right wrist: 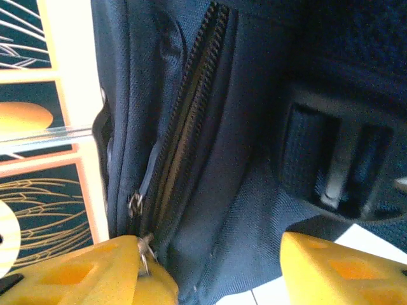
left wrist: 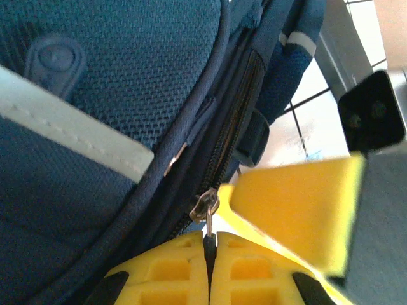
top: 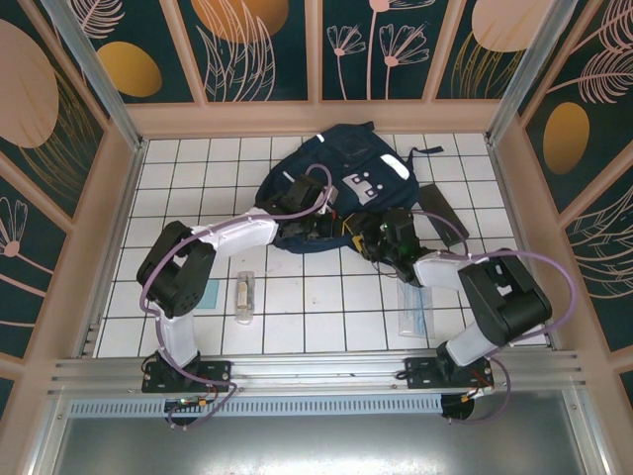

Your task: Pack books, pencil case, and school supplies into a backpack

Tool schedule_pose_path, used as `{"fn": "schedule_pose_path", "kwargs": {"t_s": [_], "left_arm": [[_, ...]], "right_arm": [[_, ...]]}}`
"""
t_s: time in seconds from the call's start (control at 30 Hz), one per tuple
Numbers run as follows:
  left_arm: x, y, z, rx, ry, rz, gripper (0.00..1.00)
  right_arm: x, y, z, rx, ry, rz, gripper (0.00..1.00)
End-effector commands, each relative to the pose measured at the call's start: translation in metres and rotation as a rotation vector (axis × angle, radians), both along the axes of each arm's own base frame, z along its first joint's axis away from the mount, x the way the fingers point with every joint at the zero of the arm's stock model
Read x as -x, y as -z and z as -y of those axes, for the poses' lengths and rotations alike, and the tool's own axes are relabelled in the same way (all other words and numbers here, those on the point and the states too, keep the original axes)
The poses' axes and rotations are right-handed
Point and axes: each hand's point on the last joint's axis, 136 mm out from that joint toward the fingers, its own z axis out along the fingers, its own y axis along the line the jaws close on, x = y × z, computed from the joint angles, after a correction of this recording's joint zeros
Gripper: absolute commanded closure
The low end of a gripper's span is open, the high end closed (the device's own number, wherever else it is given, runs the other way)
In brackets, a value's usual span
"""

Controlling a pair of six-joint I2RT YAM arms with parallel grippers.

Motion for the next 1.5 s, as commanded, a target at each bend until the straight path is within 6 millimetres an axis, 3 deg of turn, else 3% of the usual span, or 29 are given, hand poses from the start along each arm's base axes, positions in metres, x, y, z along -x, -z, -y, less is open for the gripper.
{"fn": "schedule_pose_path", "kwargs": {"t_s": [0.0, 0.13, 0.17, 0.27, 0.47, 0.6, 0.87, 1.0, 1.13, 1.23, 1.47], "left_arm": [[0.005, -0.039, 0.011, 0.096, 0.031, 0.068, 1.0], [0.002, -0.046, 0.008, 0.098, 0.013, 0.1, 1.0], [0.001, -0.046, 0.006, 0.095, 0.005, 0.108, 1.0], [-0.005, -0.042, -0.005, 0.052, -0.045, 0.134, 1.0], [0.001, -0.011, -0.036, -0.063, -0.117, 0.097, 1.0], [0.001, 0.01, -0.074, -0.158, -0.184, 0.059, 1.0], [-0.019, 0.001, -0.151, -0.272, -0.335, 0.105, 1.0], [-0.027, 0.004, -0.166, -0.281, -0.365, 0.089, 1.0], [-0.023, 0.007, -0.161, -0.261, -0.331, 0.066, 1.0], [-0.026, 0.01, -0.17, -0.301, -0.345, 0.087, 1.0], [-0.067, 0.015, -0.202, -0.38, -0.41, 0.127, 1.0]], "right_arm": [[-0.027, -0.027, -0.01, -0.058, 0.06, 0.104, 0.5], [-0.038, -0.016, 0.002, 0.021, 0.121, 0.111, 0.95], [-0.038, -0.015, 0.003, 0.041, 0.122, 0.109, 1.0], [-0.036, -0.012, 0.011, 0.101, 0.129, 0.113, 1.0], [-0.032, -0.017, 0.027, 0.176, 0.131, 0.128, 1.0], [-0.029, -0.02, 0.025, 0.226, 0.075, 0.149, 1.0], [-0.024, -0.019, 0.03, 0.298, 0.009, 0.164, 1.0], [-0.024, -0.016, 0.036, 0.311, -0.002, 0.162, 1.0], [-0.025, -0.014, 0.043, 0.311, 0.002, 0.158, 1.0], [-0.028, -0.016, 0.045, 0.325, -0.006, 0.17, 1.0], [-0.04, -0.014, 0.051, 0.463, -0.109, 0.204, 1.0]]}}
